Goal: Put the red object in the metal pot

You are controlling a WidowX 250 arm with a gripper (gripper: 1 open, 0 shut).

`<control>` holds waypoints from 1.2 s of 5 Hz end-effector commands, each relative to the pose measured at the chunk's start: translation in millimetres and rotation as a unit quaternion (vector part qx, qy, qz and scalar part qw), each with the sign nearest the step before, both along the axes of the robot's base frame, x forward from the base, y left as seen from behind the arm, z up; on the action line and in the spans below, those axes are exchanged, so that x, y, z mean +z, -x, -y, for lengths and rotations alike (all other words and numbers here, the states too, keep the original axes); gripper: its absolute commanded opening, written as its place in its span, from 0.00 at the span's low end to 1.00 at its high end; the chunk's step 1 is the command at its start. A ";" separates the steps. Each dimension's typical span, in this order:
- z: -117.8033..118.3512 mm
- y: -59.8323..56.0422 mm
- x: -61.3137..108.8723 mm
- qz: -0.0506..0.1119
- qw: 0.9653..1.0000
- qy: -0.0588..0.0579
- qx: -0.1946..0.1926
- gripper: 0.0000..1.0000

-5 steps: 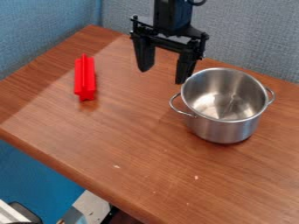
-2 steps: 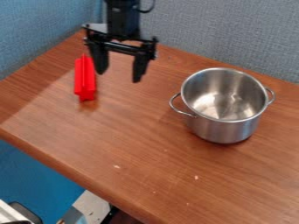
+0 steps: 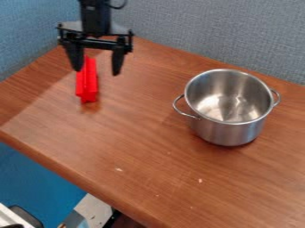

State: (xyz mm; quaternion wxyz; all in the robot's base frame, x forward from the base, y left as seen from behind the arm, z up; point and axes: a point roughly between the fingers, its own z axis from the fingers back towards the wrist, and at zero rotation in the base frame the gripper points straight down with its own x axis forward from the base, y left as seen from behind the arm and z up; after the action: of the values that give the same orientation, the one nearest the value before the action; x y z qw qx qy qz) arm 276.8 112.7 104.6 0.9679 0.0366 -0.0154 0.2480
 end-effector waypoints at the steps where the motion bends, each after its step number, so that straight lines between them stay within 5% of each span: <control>1: -24.1 1.3 18.5 0.041 0.997 -0.021 0.063 1.00; 3: -54.2 -0.3 10.9 0.052 0.992 -0.029 0.115 1.00; 6: -52.4 -15.3 3.5 0.060 0.989 -0.033 0.132 1.00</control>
State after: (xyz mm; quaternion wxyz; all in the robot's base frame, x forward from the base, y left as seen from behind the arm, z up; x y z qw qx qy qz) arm 284.3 161.1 92.1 0.9231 0.0486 -0.0477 0.3785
